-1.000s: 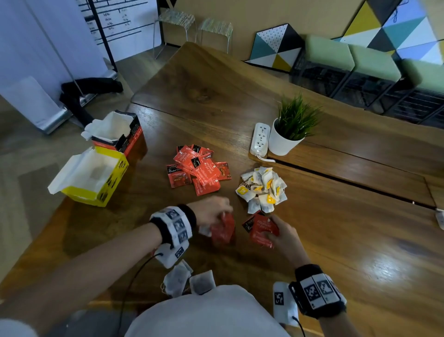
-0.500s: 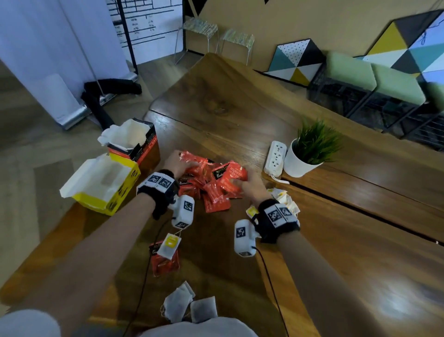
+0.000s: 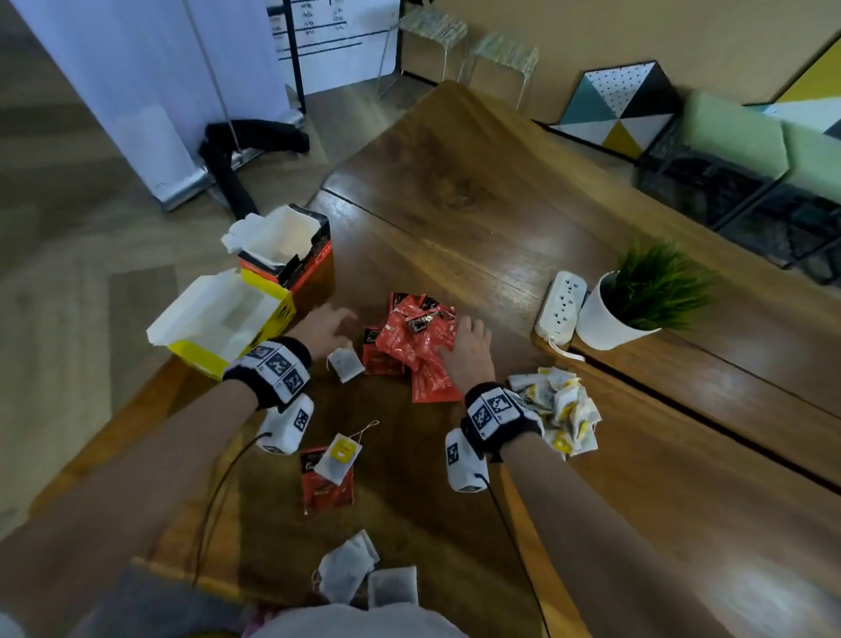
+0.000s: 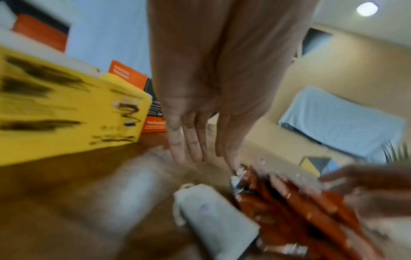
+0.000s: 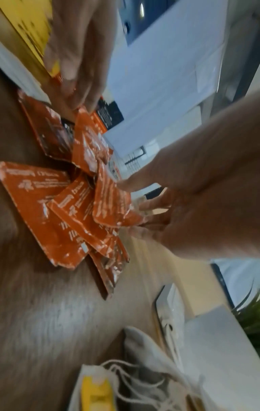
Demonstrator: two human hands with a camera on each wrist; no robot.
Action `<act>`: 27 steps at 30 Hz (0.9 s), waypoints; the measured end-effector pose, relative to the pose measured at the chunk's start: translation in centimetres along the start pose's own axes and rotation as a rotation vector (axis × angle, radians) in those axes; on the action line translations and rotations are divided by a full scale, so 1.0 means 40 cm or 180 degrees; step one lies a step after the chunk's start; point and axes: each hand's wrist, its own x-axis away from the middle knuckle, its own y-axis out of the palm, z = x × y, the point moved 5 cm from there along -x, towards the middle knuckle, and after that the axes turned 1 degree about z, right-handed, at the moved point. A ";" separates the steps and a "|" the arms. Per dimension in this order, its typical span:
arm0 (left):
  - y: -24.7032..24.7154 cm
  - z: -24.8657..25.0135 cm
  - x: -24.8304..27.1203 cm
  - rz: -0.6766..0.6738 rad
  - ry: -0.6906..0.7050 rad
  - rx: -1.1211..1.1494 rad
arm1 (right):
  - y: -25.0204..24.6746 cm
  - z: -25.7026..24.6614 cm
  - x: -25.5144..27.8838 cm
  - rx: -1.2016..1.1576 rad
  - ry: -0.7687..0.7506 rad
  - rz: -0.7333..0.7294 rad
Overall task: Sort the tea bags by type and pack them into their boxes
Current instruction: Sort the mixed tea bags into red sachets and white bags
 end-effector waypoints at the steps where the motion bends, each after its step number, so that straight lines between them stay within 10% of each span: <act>1: 0.017 -0.016 0.011 -0.0166 0.0005 -0.0161 | -0.008 -0.011 0.023 0.0084 -0.0191 0.0101; 13: 0.004 0.009 0.144 0.0722 0.0430 0.0084 | 0.155 0.008 0.527 0.0838 -0.3088 -0.1423; 18: 0.051 0.028 0.263 -0.0668 0.0706 0.0056 | 0.211 -0.009 0.595 0.1537 -0.3967 -0.1676; 27: 0.194 0.022 0.328 -0.1185 0.1112 -0.1019 | 0.178 0.013 0.573 0.0883 -0.3196 -0.1694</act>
